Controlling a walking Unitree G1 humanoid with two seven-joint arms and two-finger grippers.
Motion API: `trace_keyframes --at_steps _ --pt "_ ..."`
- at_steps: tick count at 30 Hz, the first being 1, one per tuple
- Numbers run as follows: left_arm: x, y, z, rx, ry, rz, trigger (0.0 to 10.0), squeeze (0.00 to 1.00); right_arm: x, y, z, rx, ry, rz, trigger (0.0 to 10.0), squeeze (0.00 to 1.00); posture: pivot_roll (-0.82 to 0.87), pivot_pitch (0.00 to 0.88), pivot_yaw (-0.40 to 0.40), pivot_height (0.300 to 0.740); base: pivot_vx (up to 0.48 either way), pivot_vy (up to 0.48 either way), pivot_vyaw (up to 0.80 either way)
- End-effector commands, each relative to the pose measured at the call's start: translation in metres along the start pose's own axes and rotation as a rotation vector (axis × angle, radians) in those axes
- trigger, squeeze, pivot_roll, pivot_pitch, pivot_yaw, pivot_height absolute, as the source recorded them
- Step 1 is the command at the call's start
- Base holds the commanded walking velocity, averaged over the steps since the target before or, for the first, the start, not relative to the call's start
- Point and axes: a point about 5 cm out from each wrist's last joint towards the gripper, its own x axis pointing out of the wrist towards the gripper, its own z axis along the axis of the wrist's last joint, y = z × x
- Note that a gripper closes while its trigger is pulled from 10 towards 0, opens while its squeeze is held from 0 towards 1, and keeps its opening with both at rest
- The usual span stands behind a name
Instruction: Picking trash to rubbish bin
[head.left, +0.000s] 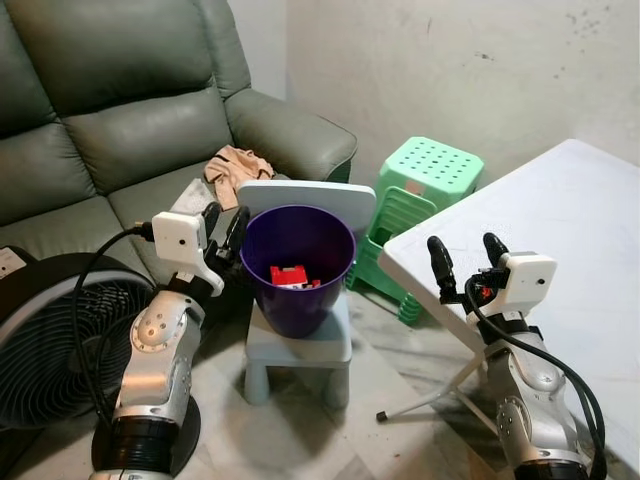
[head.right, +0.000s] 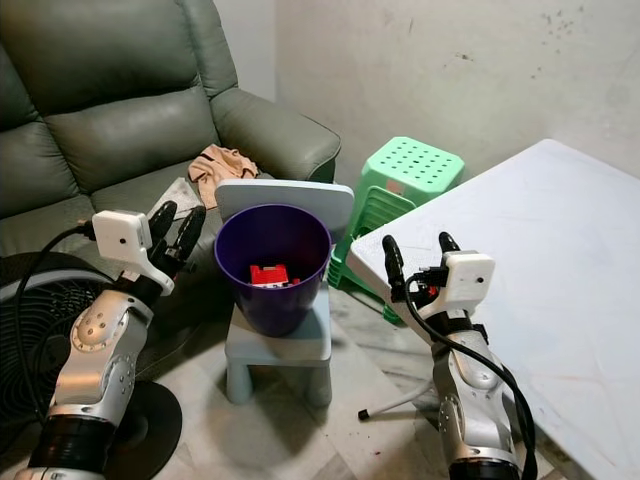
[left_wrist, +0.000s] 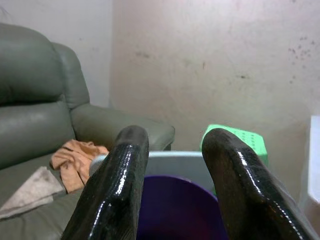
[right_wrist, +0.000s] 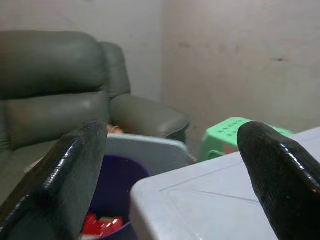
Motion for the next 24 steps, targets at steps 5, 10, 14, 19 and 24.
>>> trace_keyframes --at_steps 5,10,14,19,24 --pt "-0.011 -0.019 -0.015 0.035 0.045 -0.099 10.0 0.00 -0.008 0.007 -0.008 0.007 0.045 0.129 10.0 0.00 -0.03 0.067 -0.058 0.740 0.000 0.000 0.00" --pt "-0.027 -0.028 -0.038 0.117 0.120 -0.169 10.0 0.00 -0.022 0.016 -0.034 0.001 0.174 0.269 10.0 0.00 -0.03 0.068 -0.062 0.740 0.000 0.000 0.00" --pt "-0.039 -0.031 -0.058 0.079 0.190 -0.169 10.0 0.00 -0.037 0.021 -0.059 -0.007 0.288 0.335 10.0 0.00 -0.02 0.063 -0.063 0.740 0.000 0.000 0.00" --pt "-0.062 -0.036 -0.094 0.006 0.323 -0.133 10.0 0.00 -0.055 0.019 -0.090 0.010 0.427 0.319 10.0 0.00 -0.02 0.056 -0.063 0.740 0.000 0.000 0.00" --pt "-0.075 -0.033 -0.112 -0.025 0.390 -0.070 10.0 0.00 -0.064 0.013 -0.106 0.013 0.508 0.266 10.0 0.00 -0.02 0.050 -0.064 0.740 0.000 0.000 0.00"
